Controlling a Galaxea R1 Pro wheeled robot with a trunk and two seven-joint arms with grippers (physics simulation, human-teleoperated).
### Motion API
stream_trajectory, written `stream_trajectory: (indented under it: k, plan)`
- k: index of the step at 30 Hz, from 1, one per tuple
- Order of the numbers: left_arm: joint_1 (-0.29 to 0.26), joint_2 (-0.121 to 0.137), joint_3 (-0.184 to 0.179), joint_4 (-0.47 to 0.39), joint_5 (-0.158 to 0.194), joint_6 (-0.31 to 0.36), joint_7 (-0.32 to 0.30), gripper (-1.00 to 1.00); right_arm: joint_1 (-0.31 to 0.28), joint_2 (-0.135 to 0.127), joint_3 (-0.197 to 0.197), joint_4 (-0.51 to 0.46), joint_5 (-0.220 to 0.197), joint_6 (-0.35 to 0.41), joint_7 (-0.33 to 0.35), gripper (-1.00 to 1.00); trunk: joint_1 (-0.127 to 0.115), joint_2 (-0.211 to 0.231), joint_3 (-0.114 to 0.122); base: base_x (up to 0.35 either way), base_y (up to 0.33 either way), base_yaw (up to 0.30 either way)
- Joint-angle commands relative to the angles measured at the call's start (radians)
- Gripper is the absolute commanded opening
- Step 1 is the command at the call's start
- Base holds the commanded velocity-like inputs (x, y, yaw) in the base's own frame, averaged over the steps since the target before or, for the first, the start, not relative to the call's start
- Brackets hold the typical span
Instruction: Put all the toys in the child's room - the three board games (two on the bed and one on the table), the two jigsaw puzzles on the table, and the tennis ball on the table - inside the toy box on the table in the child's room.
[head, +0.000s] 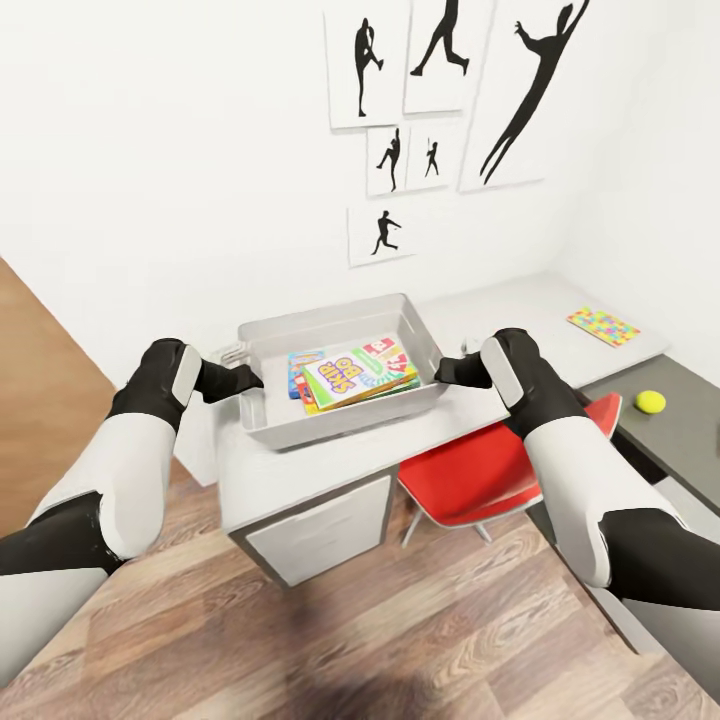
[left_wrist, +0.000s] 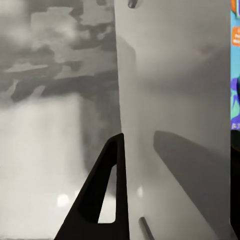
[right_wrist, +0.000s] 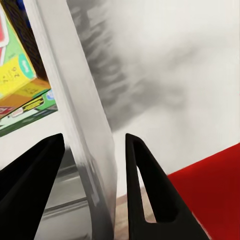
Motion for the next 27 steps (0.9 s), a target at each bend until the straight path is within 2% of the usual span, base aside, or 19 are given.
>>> stream_trajectory:
  k: [1,15,22,27]
  plan:
    - [-0.001,0.001,0.000,0.000,0.046,0.007,-0.008,-1.00,-0.001,-0.001,0.002,-0.001,-0.035,0.000,-0.009,-1.00,0.000,-0.002,-0.002,-0.027,0.018,0.038]
    - [-0.001,0.001,0.001,0.000,0.046,0.008,-0.008,-1.00,-0.001,-0.003,0.003,-0.001,-0.035,0.000,-0.009,-1.00,0.000,-0.002,-0.002,-0.085,0.019,0.005]
    - [-0.001,0.001,0.000,0.000,0.045,0.009,-0.007,-1.00,-0.001,-0.003,0.003,-0.001,-0.035,0.000,-0.009,-1.00,0.000,-0.002,0.000,-0.063,0.060,0.179]
    - [-0.001,0.000,0.000,0.000,0.045,0.009,-0.007,-1.00,-0.001,-0.003,0.003,-0.001,-0.034,0.000,-0.009,-1.00,0.000,-0.002,0.001,-0.249,0.062,0.090]
